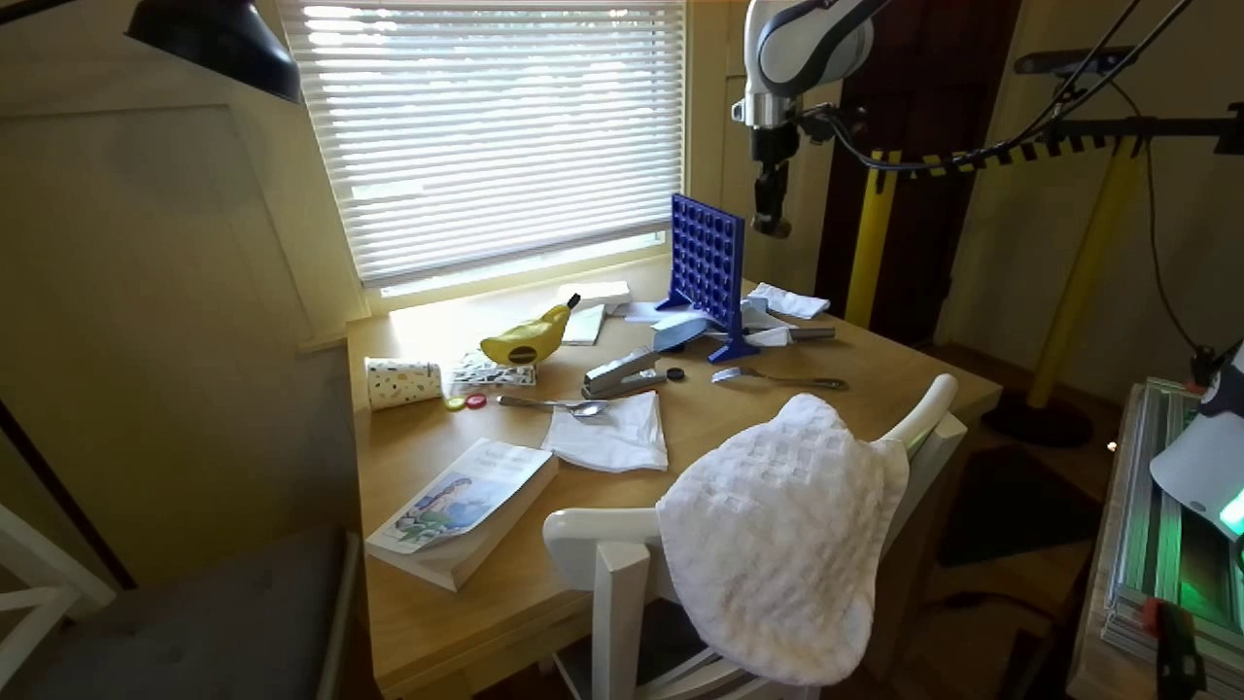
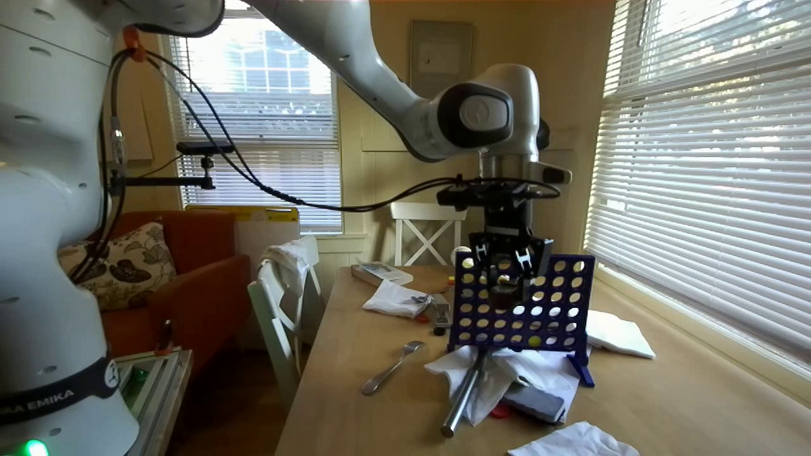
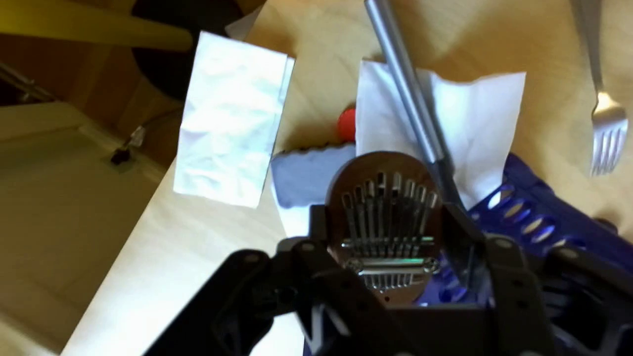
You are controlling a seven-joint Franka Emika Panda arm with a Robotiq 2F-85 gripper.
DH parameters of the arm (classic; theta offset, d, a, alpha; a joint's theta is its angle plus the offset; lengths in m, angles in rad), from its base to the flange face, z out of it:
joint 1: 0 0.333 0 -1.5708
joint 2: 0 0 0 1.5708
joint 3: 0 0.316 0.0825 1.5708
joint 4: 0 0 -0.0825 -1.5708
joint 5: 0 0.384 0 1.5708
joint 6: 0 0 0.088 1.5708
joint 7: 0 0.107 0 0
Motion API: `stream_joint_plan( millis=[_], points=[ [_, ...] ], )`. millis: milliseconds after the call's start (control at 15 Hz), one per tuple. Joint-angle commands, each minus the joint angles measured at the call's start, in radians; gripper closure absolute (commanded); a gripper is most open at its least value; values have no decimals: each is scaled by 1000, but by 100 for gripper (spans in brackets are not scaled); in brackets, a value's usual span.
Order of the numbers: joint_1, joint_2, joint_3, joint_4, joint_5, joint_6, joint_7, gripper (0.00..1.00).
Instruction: Move the tin to the left
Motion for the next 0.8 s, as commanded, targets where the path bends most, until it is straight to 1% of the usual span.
stream_joint_plan(
  millis=[0, 200, 333, 467, 600, 733],
  points=[
    [50, -93, -20, -78, -107, 160, 66, 67],
    [83, -105, -17, -80, -200, 298, 78, 67],
    [113, -98, -17, -64, -267, 356, 93, 67],
    [134, -77, -12, -41, -307, 388, 83, 67],
    [142, -53, 9, -16, -290, 391, 29, 67],
    [143, -25, 37, 18, -244, 366, -51, 67]
  ],
)
